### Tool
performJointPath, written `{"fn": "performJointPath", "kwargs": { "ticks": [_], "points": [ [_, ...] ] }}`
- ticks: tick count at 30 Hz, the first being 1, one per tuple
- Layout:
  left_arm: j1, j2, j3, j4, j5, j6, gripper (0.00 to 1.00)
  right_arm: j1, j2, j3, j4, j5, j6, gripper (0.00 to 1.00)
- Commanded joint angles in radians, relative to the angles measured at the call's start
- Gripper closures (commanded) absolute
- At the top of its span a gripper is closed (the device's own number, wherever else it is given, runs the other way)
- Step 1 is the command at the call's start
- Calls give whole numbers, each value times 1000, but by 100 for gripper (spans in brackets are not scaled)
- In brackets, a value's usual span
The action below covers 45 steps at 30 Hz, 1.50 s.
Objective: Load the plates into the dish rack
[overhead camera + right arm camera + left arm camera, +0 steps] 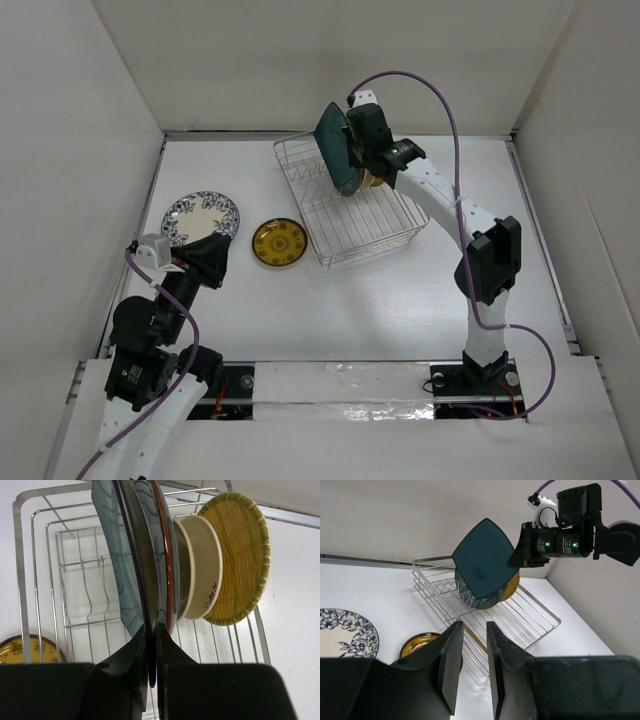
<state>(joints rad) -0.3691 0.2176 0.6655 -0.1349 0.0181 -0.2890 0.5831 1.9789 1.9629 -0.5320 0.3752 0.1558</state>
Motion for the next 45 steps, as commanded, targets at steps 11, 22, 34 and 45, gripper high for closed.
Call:
{"fn": "performJointPath", "kwargs": {
  "ticks": [11,22,34,45],
  "points": [
    [4,14,17,32,0,10,77,35,-22,116,107,209,-56,100],
    [4,22,17,37,2,10,77,44,-89,36,162,208,-59,100],
    [4,32,19,38,-4,11,77,35,-39,2,158,168,-47,100],
    [4,86,22,15,-84,-16,79,72,113,76,122,192,-25,100]
  ]
}}
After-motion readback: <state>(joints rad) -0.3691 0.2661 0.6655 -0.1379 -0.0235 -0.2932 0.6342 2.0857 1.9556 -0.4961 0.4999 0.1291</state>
